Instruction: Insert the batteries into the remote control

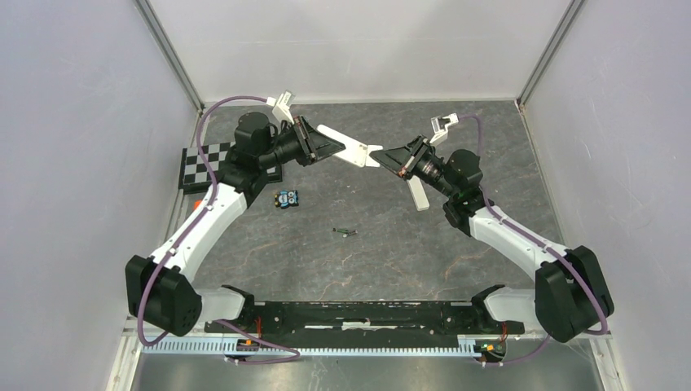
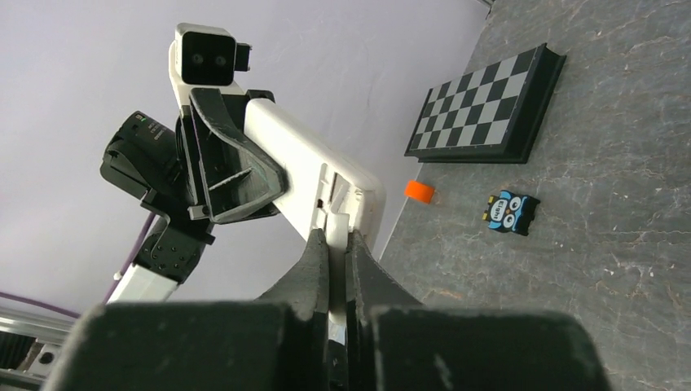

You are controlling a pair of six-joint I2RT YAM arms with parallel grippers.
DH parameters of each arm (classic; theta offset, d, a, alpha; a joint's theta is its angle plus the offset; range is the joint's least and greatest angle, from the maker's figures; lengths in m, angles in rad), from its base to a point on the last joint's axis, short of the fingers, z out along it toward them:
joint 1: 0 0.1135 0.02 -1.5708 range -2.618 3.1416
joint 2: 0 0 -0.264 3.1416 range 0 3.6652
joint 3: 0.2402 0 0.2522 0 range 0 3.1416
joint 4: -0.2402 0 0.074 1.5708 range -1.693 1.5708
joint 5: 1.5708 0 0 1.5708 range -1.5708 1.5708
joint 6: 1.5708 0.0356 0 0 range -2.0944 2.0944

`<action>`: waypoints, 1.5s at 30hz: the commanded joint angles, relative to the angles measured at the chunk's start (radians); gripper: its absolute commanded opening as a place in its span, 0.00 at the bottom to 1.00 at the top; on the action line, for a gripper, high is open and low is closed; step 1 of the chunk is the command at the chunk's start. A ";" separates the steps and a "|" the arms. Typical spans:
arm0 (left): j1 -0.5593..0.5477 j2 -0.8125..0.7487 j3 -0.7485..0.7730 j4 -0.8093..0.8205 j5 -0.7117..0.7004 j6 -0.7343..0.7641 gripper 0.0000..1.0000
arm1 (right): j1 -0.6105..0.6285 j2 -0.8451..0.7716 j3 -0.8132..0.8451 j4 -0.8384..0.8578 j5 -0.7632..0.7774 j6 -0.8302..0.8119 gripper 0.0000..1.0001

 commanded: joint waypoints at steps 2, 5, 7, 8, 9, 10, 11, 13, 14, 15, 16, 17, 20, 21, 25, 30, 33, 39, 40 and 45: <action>-0.002 -0.012 0.067 -0.095 -0.068 0.184 0.02 | -0.006 -0.005 -0.019 0.079 -0.018 -0.021 0.00; 0.011 -0.002 0.067 -0.158 -0.078 0.268 0.02 | -0.010 -0.009 -0.057 0.052 -0.028 -0.094 0.00; 0.034 0.002 0.054 -0.174 -0.063 0.294 0.02 | -0.012 -0.007 -0.104 0.054 -0.036 -0.135 0.00; 0.047 0.002 0.041 -0.170 -0.046 0.294 0.02 | -0.013 0.002 -0.118 0.043 -0.045 -0.161 0.00; 0.063 -0.004 0.024 -0.159 -0.031 0.291 0.02 | -0.012 0.017 -0.129 0.028 -0.066 -0.193 0.00; 0.076 -0.011 0.009 -0.141 -0.016 0.287 0.02 | -0.012 0.043 -0.138 0.024 -0.092 -0.221 0.00; 0.083 -0.018 -0.008 -0.126 -0.007 0.287 0.02 | -0.009 0.067 -0.147 0.013 -0.122 -0.249 0.00; 0.090 -0.034 -0.032 -0.095 0.005 0.287 0.02 | 0.001 0.130 -0.159 -0.002 -0.165 -0.311 0.00; 0.092 -0.040 -0.042 -0.083 0.017 0.287 0.02 | 0.008 0.159 -0.160 -0.026 -0.181 -0.342 0.00; 0.092 -0.046 -0.047 -0.066 0.030 0.285 0.02 | 0.016 0.192 -0.153 -0.051 -0.195 -0.379 0.01; 0.093 -0.051 -0.055 -0.045 0.047 0.283 0.02 | 0.027 0.222 -0.138 -0.092 -0.210 -0.422 0.01; 0.093 -0.057 -0.061 -0.031 0.063 0.282 0.02 | 0.036 0.250 -0.126 -0.139 -0.208 -0.455 0.03; 0.095 -0.076 -0.080 0.028 0.100 0.283 0.02 | 0.051 0.301 -0.118 -0.249 -0.159 -0.548 0.06; 0.095 -0.083 -0.086 0.048 0.112 0.282 0.02 | 0.051 0.312 -0.117 -0.280 -0.137 -0.574 0.07; 0.095 -0.125 -0.126 0.141 0.165 0.274 0.02 | 0.051 0.340 -0.090 -0.408 -0.038 -0.666 0.16; 0.095 -0.180 -0.175 0.271 0.214 0.260 0.02 | 0.051 0.308 -0.046 -0.546 0.111 -0.771 0.40; 0.096 -0.199 -0.176 0.294 0.244 0.259 0.02 | 0.050 0.250 -0.032 -0.560 0.136 -0.846 0.48; 0.097 -0.205 -0.169 0.379 0.365 0.233 0.02 | 0.050 0.153 0.009 -0.606 0.181 -0.971 0.57; 0.096 -0.206 -0.170 0.406 0.387 0.221 0.02 | 0.052 0.143 0.012 -0.605 0.180 -0.986 0.57; 0.096 -0.216 -0.156 0.451 0.418 0.192 0.02 | 0.110 0.090 -0.003 -0.527 0.104 -1.075 0.55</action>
